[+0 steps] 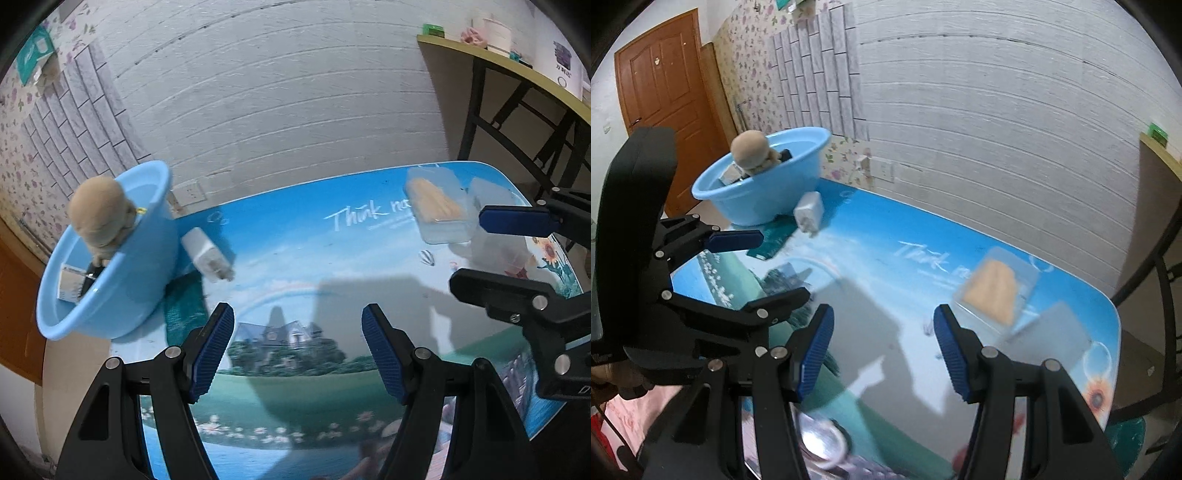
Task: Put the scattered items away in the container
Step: 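Withdraw both open grippers from the basin toward the remaining table items, then move both open grippers toward the two clear plastic boxes, then grasp the clear lidded plastic box with the right gripper and lift, then carry the clear box in the right gripper into the basin and release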
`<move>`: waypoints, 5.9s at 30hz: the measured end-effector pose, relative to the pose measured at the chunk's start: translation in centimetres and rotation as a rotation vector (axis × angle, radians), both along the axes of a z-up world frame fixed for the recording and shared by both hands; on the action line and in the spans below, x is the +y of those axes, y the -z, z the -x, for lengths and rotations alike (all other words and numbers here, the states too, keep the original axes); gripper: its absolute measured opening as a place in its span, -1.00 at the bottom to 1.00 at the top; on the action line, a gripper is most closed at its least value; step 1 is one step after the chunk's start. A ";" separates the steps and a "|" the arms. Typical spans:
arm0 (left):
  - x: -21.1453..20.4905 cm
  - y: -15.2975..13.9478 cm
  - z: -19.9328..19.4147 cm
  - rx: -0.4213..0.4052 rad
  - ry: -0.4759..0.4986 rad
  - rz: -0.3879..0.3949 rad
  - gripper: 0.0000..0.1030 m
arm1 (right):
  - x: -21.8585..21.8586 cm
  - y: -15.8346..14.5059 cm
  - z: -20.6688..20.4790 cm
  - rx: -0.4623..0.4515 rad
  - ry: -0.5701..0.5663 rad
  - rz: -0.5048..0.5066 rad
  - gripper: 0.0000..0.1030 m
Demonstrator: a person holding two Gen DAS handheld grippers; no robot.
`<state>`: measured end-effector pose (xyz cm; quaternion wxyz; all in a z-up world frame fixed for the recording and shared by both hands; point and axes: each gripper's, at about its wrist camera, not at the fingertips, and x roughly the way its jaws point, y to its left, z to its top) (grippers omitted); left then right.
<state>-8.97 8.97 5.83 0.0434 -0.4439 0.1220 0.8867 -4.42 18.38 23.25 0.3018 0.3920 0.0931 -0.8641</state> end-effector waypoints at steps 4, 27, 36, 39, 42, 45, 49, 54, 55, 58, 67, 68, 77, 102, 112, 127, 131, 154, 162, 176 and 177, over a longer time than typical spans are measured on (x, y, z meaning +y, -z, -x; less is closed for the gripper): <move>1.6 0.8 0.2 -0.016 0.023 0.006 0.39 | 2.0 0.8 0.0 -0.004 0.031 -0.010 0.09; 12.4 3.6 0.5 -0.101 0.227 -0.031 0.39 | 13.1 1.4 8.1 -0.003 0.271 -0.028 0.11; 13.2 3.6 1.2 -0.114 0.217 -0.023 0.41 | 14.4 5.5 12.4 -0.066 0.302 -0.178 0.10; 12.5 3.7 1.6 -0.111 0.207 -0.020 0.49 | 15.6 5.2 11.1 -0.106 0.272 -0.120 0.10; 12.3 3.8 1.9 -0.106 0.206 -0.011 0.49 | 15.5 5.9 9.4 -0.158 0.191 -0.124 0.10; 11.9 3.8 2.3 -0.099 0.197 0.004 0.50 | 14.3 6.0 6.9 -0.107 0.129 -0.200 0.10; 10.9 3.6 2.5 -0.080 0.187 0.021 0.50 | 14.4 4.3 5.9 -0.103 0.143 -0.077 0.17; 8.8 0.9 3.4 -0.031 0.211 -0.055 0.50 | 13.0 4.6 5.7 -0.109 0.134 -0.090 0.20; 8.5 0.4 3.5 -0.017 0.210 -0.052 0.51 | 13.4 4.5 5.7 -0.110 0.138 -0.074 0.20; 7.2 -0.7 5.4 0.011 0.192 -0.027 0.60 | 13.5 3.7 5.6 -0.103 0.179 -0.014 0.24; 7.1 0.6 9.6 -0.026 0.215 0.008 0.60 | 8.7 3.6 3.2 -0.079 0.507 0.022 0.48; 7.4 0.9 9.5 -0.033 0.229 0.015 0.60 | 8.6 4.1 3.7 -0.096 0.530 0.020 0.48; 6.6 1.6 9.0 -0.040 0.242 0.007 0.61 | 7.1 4.5 4.9 -0.114 0.610 0.009 0.73; 10.2 0.3 7.4 -0.062 0.446 0.032 0.73 | 10.9 4.0 5.8 -0.134 0.668 -0.092 0.78; 11.0 1.4 7.3 -0.070 0.471 0.081 0.73 | 9.6 4.6 7.0 -0.233 0.602 -0.033 0.81; 11.9 2.8 7.8 -0.148 0.462 -0.012 0.74 | 12.0 6.2 7.0 -0.264 0.527 -0.054 0.81; 11.7 2.5 7.7 -0.132 0.461 -0.001 0.75 | 12.4 6.0 7.3 -0.269 0.482 -0.009 0.65; 11.8 1.3 5.8 -0.066 0.427 -0.030 0.75 | 9.2 -1.2 3.3 -0.178 0.285 0.155 -0.41; 9.2 -1.1 5.0 0.012 0.401 -0.033 0.73 | 6.6 -4.6 1.6 -0.173 0.194 0.218 -0.40; -10.0 -9.8 6.0 0.125 -0.028 -0.014 0.74 | -10.4 -12.5 3.7 -0.083 -0.135 0.309 -0.40; -11.9 -9.8 6.3 0.114 -0.060 -0.021 0.85 | -12.2 -12.5 4.1 -0.094 -0.161 0.315 -0.40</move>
